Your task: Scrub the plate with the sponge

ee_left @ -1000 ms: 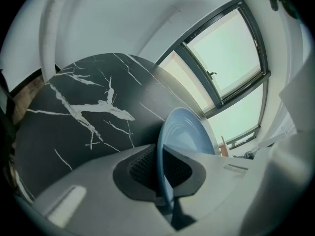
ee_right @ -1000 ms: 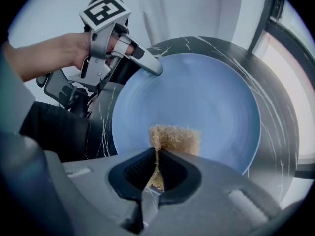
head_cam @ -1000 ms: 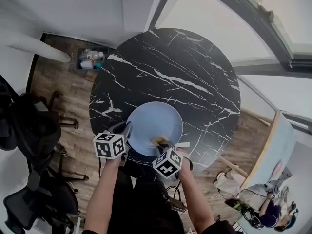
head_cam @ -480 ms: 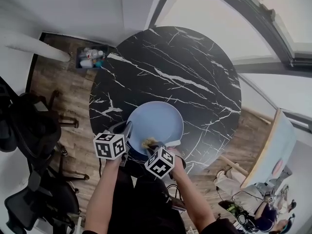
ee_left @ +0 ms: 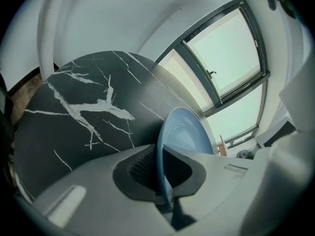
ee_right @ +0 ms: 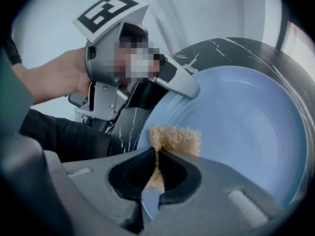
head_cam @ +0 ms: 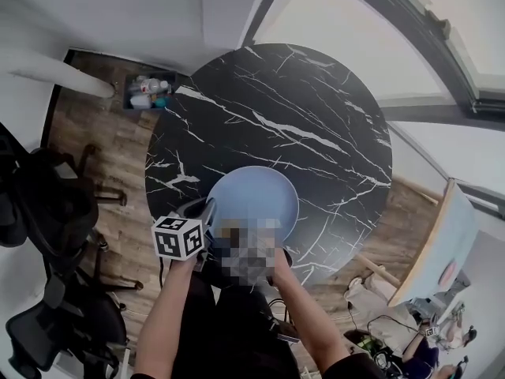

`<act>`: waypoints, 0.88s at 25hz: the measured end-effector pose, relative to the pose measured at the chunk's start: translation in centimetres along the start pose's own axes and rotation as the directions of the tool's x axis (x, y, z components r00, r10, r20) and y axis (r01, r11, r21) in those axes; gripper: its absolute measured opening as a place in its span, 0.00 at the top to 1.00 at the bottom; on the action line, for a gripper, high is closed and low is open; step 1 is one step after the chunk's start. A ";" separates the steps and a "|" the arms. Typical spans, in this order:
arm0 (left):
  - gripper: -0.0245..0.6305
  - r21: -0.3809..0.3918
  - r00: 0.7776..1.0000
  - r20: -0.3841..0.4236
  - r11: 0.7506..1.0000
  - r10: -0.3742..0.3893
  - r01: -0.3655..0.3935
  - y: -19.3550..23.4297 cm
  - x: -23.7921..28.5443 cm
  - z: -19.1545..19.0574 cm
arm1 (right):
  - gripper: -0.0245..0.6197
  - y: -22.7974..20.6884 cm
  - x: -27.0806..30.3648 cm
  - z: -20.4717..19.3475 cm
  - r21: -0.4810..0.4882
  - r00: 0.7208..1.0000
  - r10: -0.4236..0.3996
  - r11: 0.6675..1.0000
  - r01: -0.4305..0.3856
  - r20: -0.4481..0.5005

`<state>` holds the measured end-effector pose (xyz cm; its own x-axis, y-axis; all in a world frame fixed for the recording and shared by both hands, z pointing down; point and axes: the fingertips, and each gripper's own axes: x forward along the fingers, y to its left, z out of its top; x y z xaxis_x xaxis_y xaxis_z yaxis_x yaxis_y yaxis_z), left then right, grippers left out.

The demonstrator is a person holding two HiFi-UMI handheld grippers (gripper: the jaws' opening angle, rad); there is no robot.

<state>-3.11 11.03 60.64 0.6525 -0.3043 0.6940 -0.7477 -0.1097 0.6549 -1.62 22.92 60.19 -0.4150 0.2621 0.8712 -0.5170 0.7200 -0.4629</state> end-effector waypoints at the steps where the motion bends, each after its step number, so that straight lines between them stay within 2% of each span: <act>1: 0.93 -0.002 1.000 0.000 1.000 0.000 0.000 0.0 0.0 0.0 | 0.93 0.0 0.0 0.4 -0.001 1.000 0.007 1.000 -0.007 0.007; 7: 0.93 -0.006 1.000 0.003 1.000 0.002 -0.002 0.2 -0.2 -0.2 | 0.93 -0.7 0.2 2.9 -0.009 0.999 0.008 1.000 -0.008 0.049; 13: 0.94 0.015 1.000 -0.009 1.000 0.006 -0.006 0.0 -0.1 -0.2 | 0.93 -2.1 -0.3 4.6 0.029 0.995 -0.001 1.000 -0.002 0.102; 18: 0.94 0.029 1.000 -0.010 1.000 0.009 -0.009 0.0 -0.2 -0.3 | 0.93 -2.0 -0.2 4.5 0.005 0.995 -0.033 0.999 0.033 0.096; 22: 0.94 0.048 1.000 -0.022 0.999 0.008 -0.007 -0.1 -0.2 -0.3 | 0.93 -2.3 -0.4 4.4 0.001 0.996 -0.028 1.000 0.028 0.086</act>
<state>-3.17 11.40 60.55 0.6493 -0.2846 0.7053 -0.7570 -0.1527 0.6353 -3.56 18.35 60.20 -0.4634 0.1859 0.8664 -0.5291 0.7263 -0.4388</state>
